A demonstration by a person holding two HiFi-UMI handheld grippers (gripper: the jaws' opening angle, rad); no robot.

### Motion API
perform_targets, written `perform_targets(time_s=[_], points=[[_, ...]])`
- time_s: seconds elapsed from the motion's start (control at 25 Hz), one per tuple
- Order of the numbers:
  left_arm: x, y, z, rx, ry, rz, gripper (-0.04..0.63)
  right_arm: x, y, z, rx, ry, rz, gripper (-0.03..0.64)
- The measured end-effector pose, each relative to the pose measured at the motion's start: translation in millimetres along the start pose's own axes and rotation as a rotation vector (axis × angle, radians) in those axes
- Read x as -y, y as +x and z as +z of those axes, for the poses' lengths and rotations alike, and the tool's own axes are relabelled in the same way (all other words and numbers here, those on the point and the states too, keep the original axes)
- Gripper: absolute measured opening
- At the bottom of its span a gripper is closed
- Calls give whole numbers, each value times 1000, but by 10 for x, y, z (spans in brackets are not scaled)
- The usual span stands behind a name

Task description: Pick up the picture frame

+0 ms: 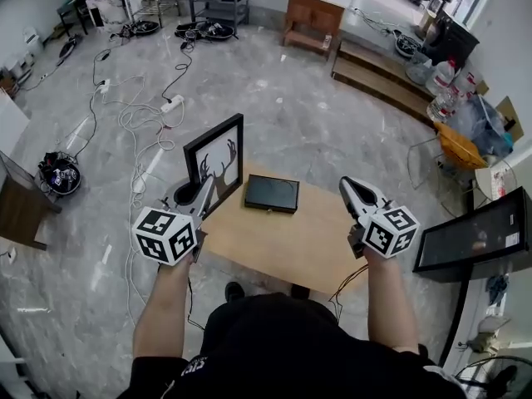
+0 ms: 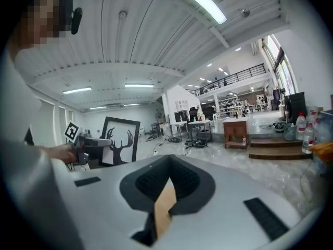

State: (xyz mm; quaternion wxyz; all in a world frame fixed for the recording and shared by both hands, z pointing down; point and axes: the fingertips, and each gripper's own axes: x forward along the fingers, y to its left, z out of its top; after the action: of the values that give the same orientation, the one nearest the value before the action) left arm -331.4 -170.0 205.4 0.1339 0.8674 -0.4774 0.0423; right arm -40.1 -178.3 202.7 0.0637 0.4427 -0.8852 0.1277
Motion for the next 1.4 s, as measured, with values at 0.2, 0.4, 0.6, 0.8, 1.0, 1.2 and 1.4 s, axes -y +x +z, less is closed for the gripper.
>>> perform_targets(time_s=[0.2,0.4,0.6,0.8,1.0,1.2,1.4], points=[[-609,-365,36,0,2,24,20,-522,202,35,10,-27,-22,5],[-817,-548,178,34,3,46,20,-696,183,108,29,-47,-30,5],[-692,-524,373,68,31,52,20,-584,18,350,100,-61,-48,5],[-406,-342,592,91,94,50,20,-413,-231,603,173,-69,-54,5],[-110,-207,739,135,103,13,20,-383,-364,707,200,-150,-52,3],[114,-71,715,136,84,-9,20,-290,-470,626,212,-137,-45,3],[114,-23,643,108,95,-5,20,-216,-473,542,208,-107,-50,3]])
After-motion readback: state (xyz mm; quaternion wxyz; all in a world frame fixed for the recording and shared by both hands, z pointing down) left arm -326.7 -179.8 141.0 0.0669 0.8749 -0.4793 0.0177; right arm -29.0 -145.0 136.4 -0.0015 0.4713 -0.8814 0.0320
